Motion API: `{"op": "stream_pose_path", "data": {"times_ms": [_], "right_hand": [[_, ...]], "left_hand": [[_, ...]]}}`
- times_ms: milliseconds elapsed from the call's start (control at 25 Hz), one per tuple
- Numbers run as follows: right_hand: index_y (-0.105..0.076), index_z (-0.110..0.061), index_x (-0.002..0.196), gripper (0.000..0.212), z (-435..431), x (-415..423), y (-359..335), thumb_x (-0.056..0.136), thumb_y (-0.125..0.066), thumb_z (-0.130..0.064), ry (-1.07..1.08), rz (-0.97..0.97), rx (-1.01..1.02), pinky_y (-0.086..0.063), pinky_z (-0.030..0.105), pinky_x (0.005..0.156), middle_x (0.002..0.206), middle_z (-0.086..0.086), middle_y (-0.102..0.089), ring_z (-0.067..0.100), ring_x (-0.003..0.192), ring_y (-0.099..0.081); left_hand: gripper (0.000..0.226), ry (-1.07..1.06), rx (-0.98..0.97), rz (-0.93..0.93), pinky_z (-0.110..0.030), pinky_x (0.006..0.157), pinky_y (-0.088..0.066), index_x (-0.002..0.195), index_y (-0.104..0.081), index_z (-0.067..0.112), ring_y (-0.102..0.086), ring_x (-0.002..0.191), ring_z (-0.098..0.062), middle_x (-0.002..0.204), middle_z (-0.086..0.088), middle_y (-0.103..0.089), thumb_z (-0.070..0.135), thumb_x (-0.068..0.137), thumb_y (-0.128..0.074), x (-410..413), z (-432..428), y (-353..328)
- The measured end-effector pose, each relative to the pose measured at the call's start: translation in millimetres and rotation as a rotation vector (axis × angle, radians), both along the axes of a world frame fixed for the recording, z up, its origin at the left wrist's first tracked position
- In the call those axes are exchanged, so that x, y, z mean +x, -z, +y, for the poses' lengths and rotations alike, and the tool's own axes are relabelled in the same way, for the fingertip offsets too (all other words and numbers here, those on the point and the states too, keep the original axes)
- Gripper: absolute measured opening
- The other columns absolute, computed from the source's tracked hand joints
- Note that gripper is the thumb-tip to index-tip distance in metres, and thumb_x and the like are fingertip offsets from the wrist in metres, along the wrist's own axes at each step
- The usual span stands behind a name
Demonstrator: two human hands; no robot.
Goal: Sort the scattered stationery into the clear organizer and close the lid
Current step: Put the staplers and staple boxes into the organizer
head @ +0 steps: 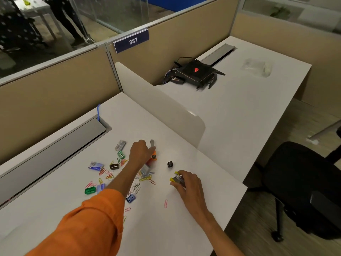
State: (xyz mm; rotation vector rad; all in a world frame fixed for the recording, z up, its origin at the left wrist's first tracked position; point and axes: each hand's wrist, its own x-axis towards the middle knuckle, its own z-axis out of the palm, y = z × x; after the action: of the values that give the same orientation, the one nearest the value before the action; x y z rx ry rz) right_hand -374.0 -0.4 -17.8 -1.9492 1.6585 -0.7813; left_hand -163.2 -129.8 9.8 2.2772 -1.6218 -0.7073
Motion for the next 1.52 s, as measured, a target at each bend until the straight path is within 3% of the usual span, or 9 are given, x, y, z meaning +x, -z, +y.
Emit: {"op": "stream_pose_path", "data": {"times_ms": [120,360,600,760,920,1000,1120,1280,1520], "right_hand": [[-0.056,-0.025,0.117,0.044,0.1,-8.3,3.0,0.088,-0.050,-0.057,0.015,-0.011,-0.002,-0.043,0.025,0.080,0.100,-0.010,-0.062,0.010,0.086,-0.048],[-0.057,-0.024,0.118,0.049,-5.4,-13.5,11.7,0.087,-0.047,-0.061,0.002,-0.002,0.039,-0.042,0.024,0.082,0.102,-0.009,-0.062,0.010,0.088,-0.049],[-0.058,-0.025,0.116,0.058,-14.7,-2.2,3.5,0.086,-0.036,-0.069,-0.013,0.048,0.031,-0.039,0.028,0.079,0.098,-0.009,-0.062,0.013,0.087,-0.048],[-0.059,-0.026,0.114,0.046,-15.6,10.4,-5.4,0.086,-0.048,-0.061,-0.045,0.039,0.017,-0.039,0.028,0.078,0.096,-0.010,-0.062,0.013,0.086,-0.049],[-0.059,-0.027,0.117,0.040,-10.9,29.2,-16.0,0.087,-0.058,-0.052,-0.098,0.016,0.022,-0.035,0.024,0.080,0.102,-0.010,-0.063,0.013,0.091,-0.049],[-0.058,-0.026,0.120,0.044,-7.1,39.6,-21.9,0.087,-0.054,-0.055,-0.137,0.015,0.032,-0.036,0.024,0.082,0.108,-0.008,-0.064,0.013,0.095,-0.050],[-0.058,-0.022,0.122,0.051,-1.0,55.5,-32.5,0.085,-0.053,-0.056,-0.196,-0.019,0.055,-0.040,0.027,0.086,0.112,-0.003,-0.064,0.014,0.101,-0.053],[-0.058,-0.021,0.123,0.044,4.0,74.6,-46.1,0.085,-0.062,-0.044,-0.270,-0.002,0.072,-0.047,0.029,0.082,0.109,-0.003,-0.064,0.014,0.098,-0.052],[-0.062,-0.018,0.123,0.035,22.6,120.6,-66.4,0.089,-0.065,-0.027,-0.388,-0.003,0.045,-0.049,0.031,0.092,0.115,0.003,-0.066,0.018,0.107,-0.056]], "left_hand": [[0.043,-0.034,0.041,-0.017,-0.028,0.047,-0.029,0.069,-0.047,0.006,-0.051,0.063,-0.025,0.062,-0.004,-0.046,0.043,0.080,-0.067,-13.8,-9.4,4.8],[0.016,-0.110,0.045,0.024,-0.027,0.050,-0.038,0.068,-0.047,0.006,-0.058,0.066,-0.031,0.073,-0.011,-0.057,0.014,0.073,-0.061,-29.8,-12.6,11.3],[0.026,-0.174,-0.077,0.114,-0.030,0.050,-0.039,0.073,-0.056,0.003,-0.055,0.058,-0.022,0.068,-0.010,-0.062,0.025,0.087,-0.057,-16.6,2.6,4.1],[0.020,-0.211,-0.120,0.394,-0.033,0.061,-0.050,0.091,-0.057,0.006,-0.065,0.071,-0.021,0.076,-0.004,-0.067,0.025,0.095,-0.054,-0.9,31.7,-19.4],[0.020,-0.332,-0.059,0.939,-0.032,0.066,-0.057,0.112,-0.055,0.008,-0.069,0.087,-0.025,0.097,-0.011,-0.071,0.020,0.101,-0.044,18.6,72.5,-39.9],[0.026,-0.359,-0.038,1.005,-0.035,0.071,-0.057,0.114,-0.057,0.010,-0.066,0.087,-0.024,0.096,-0.011,-0.069,0.029,0.100,-0.047,28.8,90.6,-47.1],[0.030,-0.272,-0.074,0.791,-0.031,0.067,-0.057,0.111,-0.058,0.015,-0.063,0.082,-0.022,0.092,-0.005,-0.066,0.034,0.088,-0.066,43.6,117.8,-51.8],[0.037,-0.183,-0.146,0.421,-0.029,0.067,-0.052,0.116,-0.047,0.019,-0.059,0.087,-0.019,0.100,0.003,-0.056,0.029,0.086,-0.067,64.5,151.5,-54.0],[0.027,-0.140,-0.252,0.238,-0.026,0.069,-0.049,0.110,-0.057,0.020,-0.057,0.081,-0.014,0.100,0.001,-0.062,0.031,0.088,-0.065,106.1,212.3,-60.8]]}}
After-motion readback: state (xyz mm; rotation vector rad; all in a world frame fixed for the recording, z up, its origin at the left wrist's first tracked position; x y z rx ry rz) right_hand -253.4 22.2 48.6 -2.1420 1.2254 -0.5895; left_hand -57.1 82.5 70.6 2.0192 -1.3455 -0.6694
